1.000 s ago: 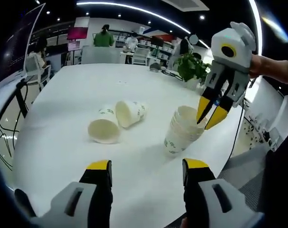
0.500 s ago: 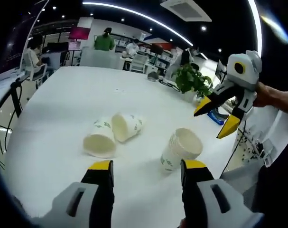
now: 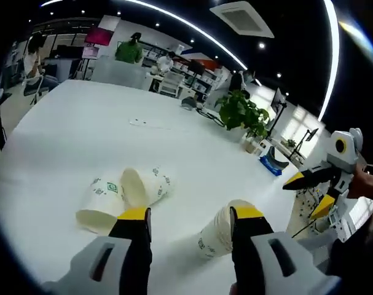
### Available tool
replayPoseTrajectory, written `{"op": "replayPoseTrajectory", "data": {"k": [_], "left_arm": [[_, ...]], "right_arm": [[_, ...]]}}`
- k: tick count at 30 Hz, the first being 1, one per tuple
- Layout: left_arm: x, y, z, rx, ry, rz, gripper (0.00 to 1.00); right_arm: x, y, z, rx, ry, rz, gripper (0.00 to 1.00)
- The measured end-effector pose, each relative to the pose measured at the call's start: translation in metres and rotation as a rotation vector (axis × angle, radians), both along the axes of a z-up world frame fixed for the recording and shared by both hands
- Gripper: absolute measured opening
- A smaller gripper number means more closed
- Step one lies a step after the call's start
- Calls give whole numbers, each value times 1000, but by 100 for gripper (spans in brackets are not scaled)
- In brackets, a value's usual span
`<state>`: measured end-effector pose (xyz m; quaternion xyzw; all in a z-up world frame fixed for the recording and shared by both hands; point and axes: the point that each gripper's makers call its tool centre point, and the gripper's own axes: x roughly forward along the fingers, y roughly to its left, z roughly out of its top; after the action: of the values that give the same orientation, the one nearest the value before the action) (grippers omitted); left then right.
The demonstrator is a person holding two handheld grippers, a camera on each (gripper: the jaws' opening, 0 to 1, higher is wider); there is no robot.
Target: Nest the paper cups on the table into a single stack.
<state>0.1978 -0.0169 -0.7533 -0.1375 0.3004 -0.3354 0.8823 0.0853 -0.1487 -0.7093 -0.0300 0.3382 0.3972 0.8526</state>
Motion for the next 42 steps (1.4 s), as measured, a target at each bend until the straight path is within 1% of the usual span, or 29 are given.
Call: {"op": "replayPoseTrajectory", "data": {"k": [1,2,4,5,7,9,11,12,14,16,18,19,21,22,24,27,30,33,34,35,41,42], "left_arm": [[2,0,0,-1,0,1,50],[7,-2,1,-4,2,3,50],[13,-5,1,-8,3,2,50],[18,-6,1,-8,4,3,50],[23,-8,-1,-6,7,3,51],[26,-8,-6,12,14,12,52],[28,-7,-13,23,24,21,53],[24,-7,-14,23,28,24,53],[25,-7,-17,33,33,31,54],[32,-9,-21,24,40,33,54],[31,-7,-22,19,51,49,54],[31,-7,-23,19,55,53,54],[38,-8,-28,3,74,66,55],[35,-8,-28,-2,78,68,56],[36,-12,-28,-7,85,68,56],[44,-16,-30,-26,94,70,56],[47,-19,-32,-41,109,75,56],[54,-25,-40,-47,123,75,57],[60,-25,-45,-55,129,73,57],[62,-26,-46,-60,133,73,57],[60,-40,-43,-81,163,68,57],[63,-42,-45,-83,168,65,56]], "right_arm": [[-1,-1,0,0,0,0,49],[-7,-6,0,-5,-3,-20,49],[-10,-9,-1,-4,-2,-41,49],[-14,-13,-2,4,7,-69,49],[-14,-17,-2,11,6,-89,49],[-18,-19,-2,23,5,-120,49],[-21,-20,-3,28,6,-130,49],[-23,-20,-3,28,8,-137,49],[-27,-19,-3,24,9,-148,49],[-30,-20,-3,29,9,-161,49],[-32,-19,-2,33,6,-172,49],[-33,-19,-2,36,7,-173,49],[-32,-19,-3,38,3,-172,49],[-32,-19,-2,40,-2,-171,50],[-31,-18,-2,44,-8,-168,53],[-27,-17,-1,51,-24,-151,56],[-25,-12,0,60,-29,-130,60],[-24,-9,-2,58,-29,-109,64],[-24,-8,-3,53,-30,-97,65],[-24,-8,-3,51,-29,-94,65],[-21,-8,1,68,-34,-91,67],[-21,-9,1,68,-33,-91,67]]}}
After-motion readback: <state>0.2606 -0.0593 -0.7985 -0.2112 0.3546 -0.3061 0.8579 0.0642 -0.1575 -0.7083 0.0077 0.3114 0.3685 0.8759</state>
